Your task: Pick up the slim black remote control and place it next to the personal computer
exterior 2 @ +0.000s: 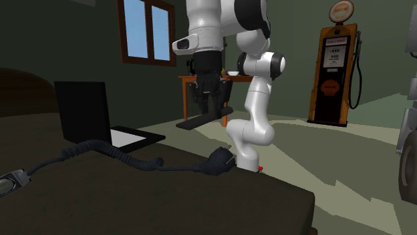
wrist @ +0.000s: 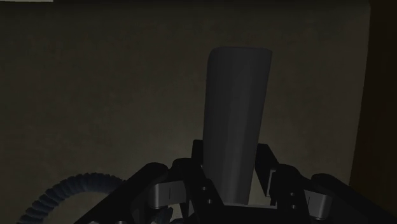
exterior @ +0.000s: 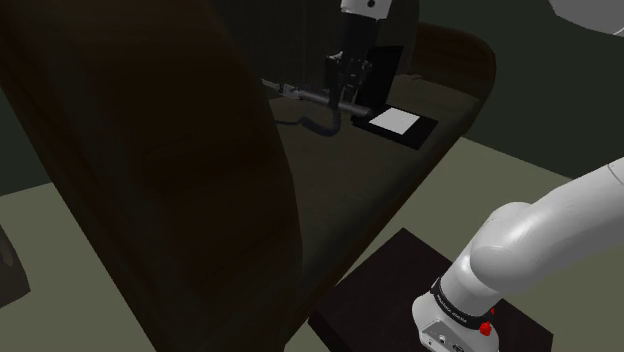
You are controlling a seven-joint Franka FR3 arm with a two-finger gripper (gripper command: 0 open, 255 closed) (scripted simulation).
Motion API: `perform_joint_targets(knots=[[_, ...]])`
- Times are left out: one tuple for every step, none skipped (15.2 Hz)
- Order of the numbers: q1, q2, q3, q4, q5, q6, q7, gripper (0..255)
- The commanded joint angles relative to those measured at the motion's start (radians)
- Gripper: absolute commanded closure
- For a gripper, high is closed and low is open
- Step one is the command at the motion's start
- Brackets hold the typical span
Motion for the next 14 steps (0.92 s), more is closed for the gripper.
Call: perform_joint_targets(knots=[[0.0, 0.007, 0.0, 0.033, -0.001, -0.026, 0.004, 255], [-0.001, 0.012, 0.0, 0.051, -0.002, -0.039, 0.006, 255], [-0.001, 0.017, 0.0, 0.07, -0.003, -0.053, 0.008, 255], [-0.001, 0.022, -0.001, 0.089, -0.004, -0.066, 0.01, 255], [-0.002, 0.028, -0.001, 0.108, -0.004, -0.08, 0.012, 255], [-0.002, 0.034, -0.001, 0.127, -0.005, -0.093, 0.014, 255], [-0.002, 0.04, -0.001, 0.147, -0.006, -0.107, 0.016, 255], [-0.003, 0.046, -0.001, 0.167, -0.007, -0.121, 0.018, 255], [-0.003, 0.053, -0.001, 0.188, -0.008, -0.135, 0.02, 255], [-0.003, 0.06, -0.001, 0.209, -0.009, -0.149, 0.022, 255], [-0.003, 0.067, 0.0, 0.23, -0.01, -0.163, 0.024, 255], [-0.004, 0.074, 0.0, 0.252, -0.011, -0.177, 0.026, 255], [-0.004, 0.082, 0.0, 0.274, -0.011, -0.191, 0.029, 255], [-0.004, 0.09, 0.001, 0.297, -0.012, -0.206, 0.031, 255]])
